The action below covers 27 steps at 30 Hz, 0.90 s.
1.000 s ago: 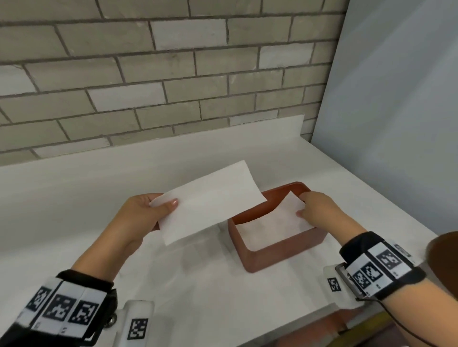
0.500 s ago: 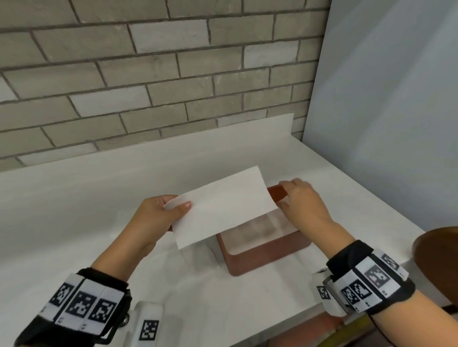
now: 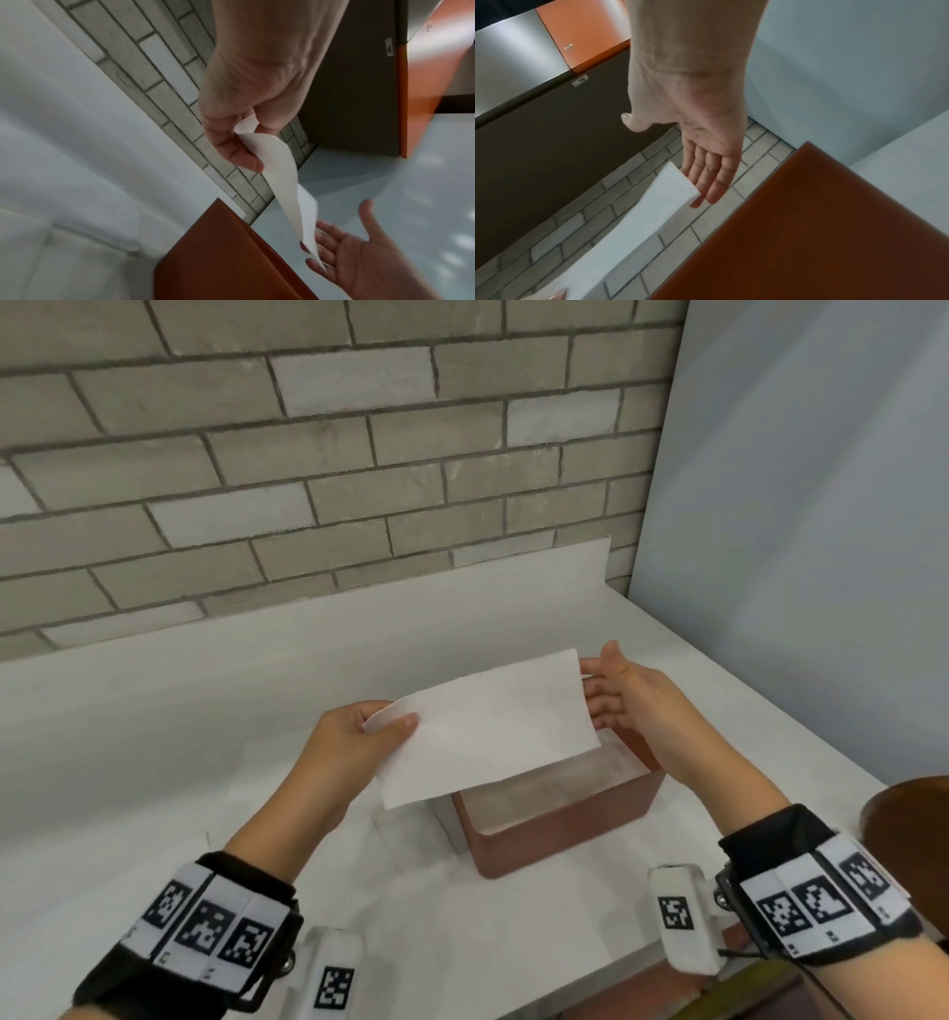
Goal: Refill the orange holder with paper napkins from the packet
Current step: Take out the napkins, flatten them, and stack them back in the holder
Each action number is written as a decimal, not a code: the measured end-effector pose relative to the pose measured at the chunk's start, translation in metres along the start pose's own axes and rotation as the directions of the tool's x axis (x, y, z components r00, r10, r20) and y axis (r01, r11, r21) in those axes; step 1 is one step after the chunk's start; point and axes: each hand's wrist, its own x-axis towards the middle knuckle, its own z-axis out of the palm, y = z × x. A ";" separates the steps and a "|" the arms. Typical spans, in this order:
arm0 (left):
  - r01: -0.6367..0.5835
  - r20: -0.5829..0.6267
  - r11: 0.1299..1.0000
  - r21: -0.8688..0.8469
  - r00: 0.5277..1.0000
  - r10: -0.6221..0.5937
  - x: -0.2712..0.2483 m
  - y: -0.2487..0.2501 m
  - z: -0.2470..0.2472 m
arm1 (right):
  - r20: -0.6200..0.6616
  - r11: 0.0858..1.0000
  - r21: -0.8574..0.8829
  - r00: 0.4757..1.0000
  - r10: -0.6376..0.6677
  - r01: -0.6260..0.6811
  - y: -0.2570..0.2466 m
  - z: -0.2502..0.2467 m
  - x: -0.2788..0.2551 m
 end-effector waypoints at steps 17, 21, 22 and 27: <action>0.223 0.128 0.970 0.102 0.964 -0.235 0.024 -0.003 0.082 | -0.244 0.924 -0.312 0.959 0.144 -0.219 0.059 -0.026 0.017; 0.260 0.136 0.956 0.136 0.951 -0.278 0.027 -0.004 0.091 | -0.241 0.922 -0.319 0.960 0.144 -0.218 0.061 -0.026 0.018; 0.253 0.133 0.951 0.178 0.951 -0.278 0.028 -0.005 0.094 | -0.239 0.921 -0.327 0.961 0.138 -0.213 0.061 -0.026 0.018; 0.180 0.125 0.881 0.438 0.958 -0.258 0.027 -0.006 0.107 | -0.242 0.885 -0.430 0.967 0.076 -0.178 0.067 -0.027 0.020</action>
